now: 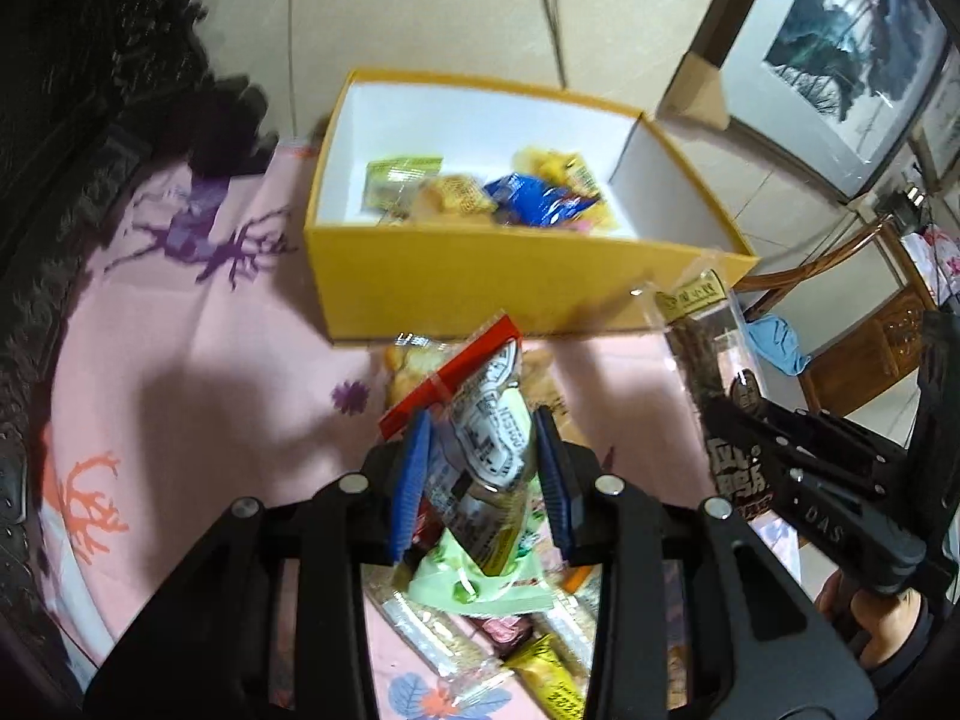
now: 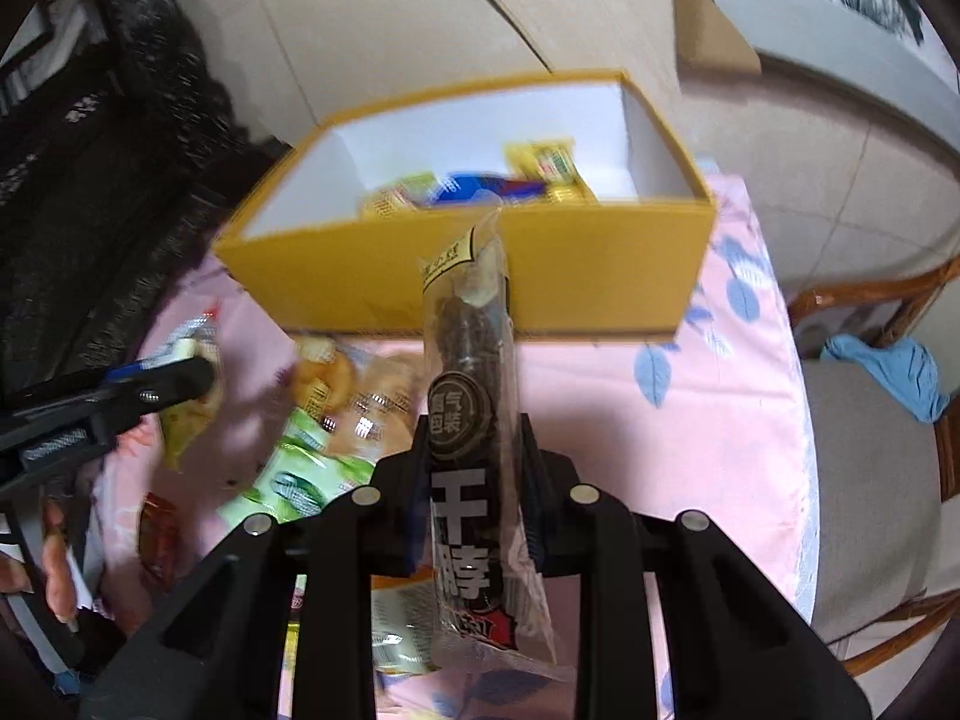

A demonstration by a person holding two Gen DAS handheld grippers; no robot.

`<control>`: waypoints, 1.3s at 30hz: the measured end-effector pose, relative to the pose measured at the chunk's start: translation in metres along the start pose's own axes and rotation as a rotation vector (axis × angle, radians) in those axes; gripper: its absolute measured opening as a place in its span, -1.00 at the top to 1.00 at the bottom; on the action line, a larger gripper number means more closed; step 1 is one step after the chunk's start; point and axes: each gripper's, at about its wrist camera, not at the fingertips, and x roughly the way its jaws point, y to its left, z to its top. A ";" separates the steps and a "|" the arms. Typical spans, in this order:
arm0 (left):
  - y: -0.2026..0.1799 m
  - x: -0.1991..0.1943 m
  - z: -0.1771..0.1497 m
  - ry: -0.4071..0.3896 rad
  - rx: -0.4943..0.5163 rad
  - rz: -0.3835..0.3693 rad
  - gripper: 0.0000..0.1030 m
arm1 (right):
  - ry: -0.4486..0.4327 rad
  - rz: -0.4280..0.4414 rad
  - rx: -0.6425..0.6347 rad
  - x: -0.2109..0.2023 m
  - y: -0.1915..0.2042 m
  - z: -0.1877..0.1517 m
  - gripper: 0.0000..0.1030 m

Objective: Organize snacks
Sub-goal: 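Lift both packs over the yellow box and open both grippers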

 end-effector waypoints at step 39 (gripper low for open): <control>0.050 -0.003 0.092 -0.097 -0.147 0.215 -0.94 | -0.052 0.048 -0.077 0.012 0.010 0.092 -0.69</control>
